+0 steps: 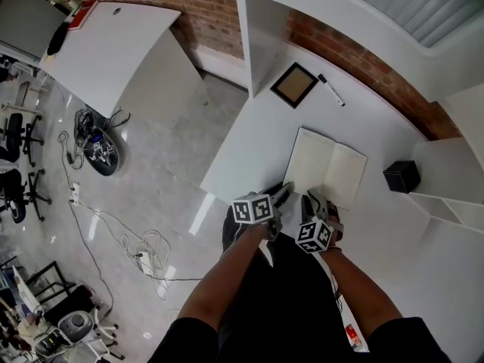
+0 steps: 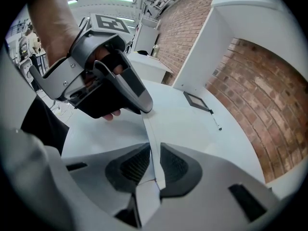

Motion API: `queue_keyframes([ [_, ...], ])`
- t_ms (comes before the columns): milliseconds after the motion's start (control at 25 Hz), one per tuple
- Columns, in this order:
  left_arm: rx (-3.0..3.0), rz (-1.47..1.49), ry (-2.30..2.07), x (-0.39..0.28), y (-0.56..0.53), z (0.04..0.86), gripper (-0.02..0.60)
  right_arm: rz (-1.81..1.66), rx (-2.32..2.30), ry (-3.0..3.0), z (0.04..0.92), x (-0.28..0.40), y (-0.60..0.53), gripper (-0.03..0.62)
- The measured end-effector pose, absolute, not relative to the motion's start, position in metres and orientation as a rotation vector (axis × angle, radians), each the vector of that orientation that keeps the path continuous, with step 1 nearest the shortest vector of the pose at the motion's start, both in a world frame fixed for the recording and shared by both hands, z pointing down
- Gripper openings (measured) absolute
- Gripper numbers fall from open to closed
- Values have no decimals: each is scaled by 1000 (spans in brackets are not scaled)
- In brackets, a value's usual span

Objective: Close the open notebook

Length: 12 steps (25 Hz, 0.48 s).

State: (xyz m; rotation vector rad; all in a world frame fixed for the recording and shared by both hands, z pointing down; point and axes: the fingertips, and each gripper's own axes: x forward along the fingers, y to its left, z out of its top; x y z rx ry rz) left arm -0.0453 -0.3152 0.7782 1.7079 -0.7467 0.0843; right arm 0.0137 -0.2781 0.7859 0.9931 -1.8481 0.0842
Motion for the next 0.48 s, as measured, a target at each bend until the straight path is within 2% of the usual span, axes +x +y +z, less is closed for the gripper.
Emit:
queue_keyframes([
  [200, 1723, 109, -782, -45, -316, 777, 99, 91, 1015, -1856, 781, 15, -277, 57],
  [480, 1768, 122, -779, -43, -326, 780, 152, 101, 1049, -1851, 777, 13, -280, 54],
])
